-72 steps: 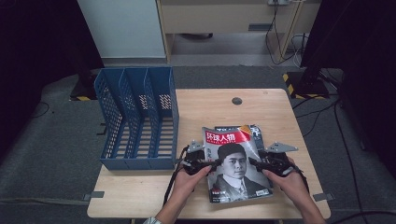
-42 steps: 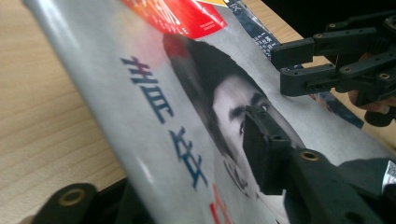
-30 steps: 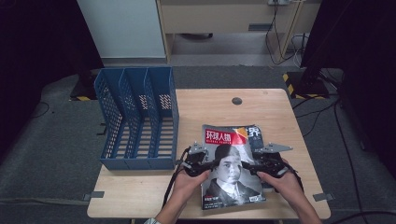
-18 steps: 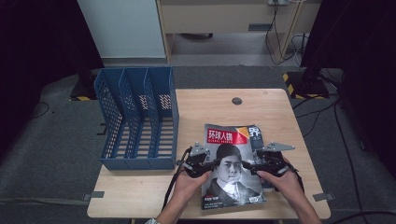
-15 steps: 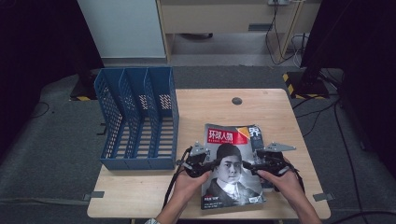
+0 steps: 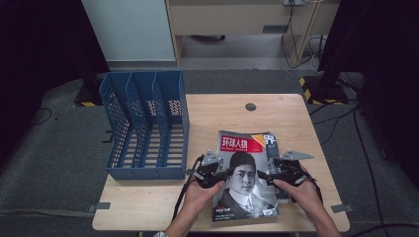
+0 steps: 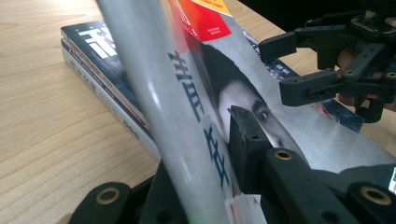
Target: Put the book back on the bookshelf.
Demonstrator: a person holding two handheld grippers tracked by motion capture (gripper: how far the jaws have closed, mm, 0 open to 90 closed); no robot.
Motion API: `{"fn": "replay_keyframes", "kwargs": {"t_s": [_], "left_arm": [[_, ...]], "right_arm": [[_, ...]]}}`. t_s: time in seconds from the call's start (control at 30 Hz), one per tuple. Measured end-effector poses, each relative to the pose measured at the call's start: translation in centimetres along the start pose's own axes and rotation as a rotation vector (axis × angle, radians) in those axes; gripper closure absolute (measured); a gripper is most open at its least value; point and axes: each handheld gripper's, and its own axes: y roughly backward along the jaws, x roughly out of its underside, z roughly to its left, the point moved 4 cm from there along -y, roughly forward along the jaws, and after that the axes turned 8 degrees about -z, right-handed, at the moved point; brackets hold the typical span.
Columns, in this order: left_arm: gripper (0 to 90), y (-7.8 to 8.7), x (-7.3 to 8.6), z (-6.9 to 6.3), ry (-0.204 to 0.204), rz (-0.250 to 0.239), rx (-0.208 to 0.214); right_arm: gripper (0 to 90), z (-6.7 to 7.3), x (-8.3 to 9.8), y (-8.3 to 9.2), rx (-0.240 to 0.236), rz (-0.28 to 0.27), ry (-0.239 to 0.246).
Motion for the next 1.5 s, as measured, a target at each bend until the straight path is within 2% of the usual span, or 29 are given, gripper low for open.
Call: {"fn": "replay_keyframes", "kwargs": {"t_s": [0.2, 0.53, 0.63, 0.83, 0.9, 1.1, 1.3, 1.5], "left_arm": [[78.9, 0.1, -0.2, -0.2, -0.011, -0.012, 0.004], [79.6, 0.5, -0.3, -0.4, -0.023, -0.027, 0.007], [79.7, 0.4, -0.3, -0.4, -0.03, -0.026, 0.008], [80.9, 0.7, -0.5, -0.6, -0.04, -0.039, 0.013], [81.8, 0.9, -0.8, -0.8, -0.048, -0.053, 0.022], [82.8, 1.0, -0.9, -0.9, -0.052, -0.057, 0.028], [84.1, 1.1, -1.3, -1.0, -0.066, -0.068, 0.037], [85.2, 1.4, -1.8, -1.6, -0.099, -0.097, 0.064]], "right_arm": [[9.3, 0.4, -0.2, 0.0, -0.023, 0.012, 0.004], [11.3, 0.3, -0.2, -0.1, -0.028, 0.008, -0.005], [12.1, 0.2, -0.3, -0.1, -0.009, 0.016, -0.01], [10.3, 0.2, -0.3, -0.1, -0.023, 0.018, -0.028], [10.1, 0.2, -0.3, -0.1, -0.031, 0.02, -0.025], [10.3, 0.1, -0.3, -0.1, -0.031, 0.02, -0.017], [10.7, 0.0, -0.3, -0.1, -0.039, 0.017, -0.03], [12.0, 0.1, -0.4, -0.1, -0.064, 0.015, -0.042]]}}
